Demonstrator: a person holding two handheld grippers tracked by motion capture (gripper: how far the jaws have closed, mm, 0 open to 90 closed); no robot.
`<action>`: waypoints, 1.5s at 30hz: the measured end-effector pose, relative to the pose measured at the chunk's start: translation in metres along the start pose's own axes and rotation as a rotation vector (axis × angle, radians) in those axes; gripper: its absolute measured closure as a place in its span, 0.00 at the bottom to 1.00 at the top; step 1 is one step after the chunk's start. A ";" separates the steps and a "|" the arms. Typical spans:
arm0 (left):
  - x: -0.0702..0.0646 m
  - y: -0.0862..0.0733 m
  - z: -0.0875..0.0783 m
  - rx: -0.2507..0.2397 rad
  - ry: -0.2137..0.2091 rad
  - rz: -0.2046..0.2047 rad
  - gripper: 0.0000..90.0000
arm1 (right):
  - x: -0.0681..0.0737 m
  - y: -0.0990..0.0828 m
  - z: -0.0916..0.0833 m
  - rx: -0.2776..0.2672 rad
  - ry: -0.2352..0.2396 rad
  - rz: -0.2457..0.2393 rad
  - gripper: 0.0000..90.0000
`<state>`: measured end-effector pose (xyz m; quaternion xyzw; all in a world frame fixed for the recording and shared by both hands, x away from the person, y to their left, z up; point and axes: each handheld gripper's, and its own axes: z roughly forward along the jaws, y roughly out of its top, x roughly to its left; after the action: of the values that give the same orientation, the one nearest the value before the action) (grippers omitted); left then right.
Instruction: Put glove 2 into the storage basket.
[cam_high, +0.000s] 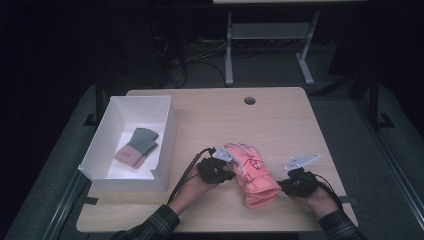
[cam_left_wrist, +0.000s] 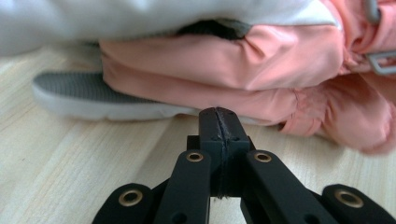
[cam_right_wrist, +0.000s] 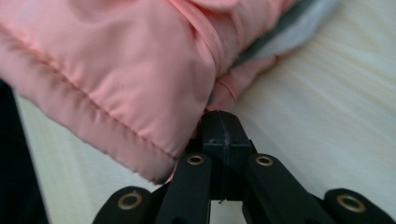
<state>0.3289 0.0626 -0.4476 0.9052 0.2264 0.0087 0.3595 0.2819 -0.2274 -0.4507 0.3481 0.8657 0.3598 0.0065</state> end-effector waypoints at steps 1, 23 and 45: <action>0.001 0.000 -0.001 0.007 0.001 0.009 1.00 | 0.003 0.000 0.002 -0.004 0.010 -0.002 1.00; 0.020 -0.011 -0.022 -0.029 0.027 -0.047 1.00 | 0.063 0.030 0.049 -0.015 0.107 -0.124 1.00; 0.027 -0.005 -0.053 -0.045 0.078 -0.104 0.99 | 0.033 0.043 -0.007 -0.201 -0.010 -0.080 1.00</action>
<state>0.3422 0.1114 -0.4160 0.8829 0.2864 0.0303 0.3707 0.2807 -0.1906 -0.4105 0.3128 0.8384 0.4424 0.0599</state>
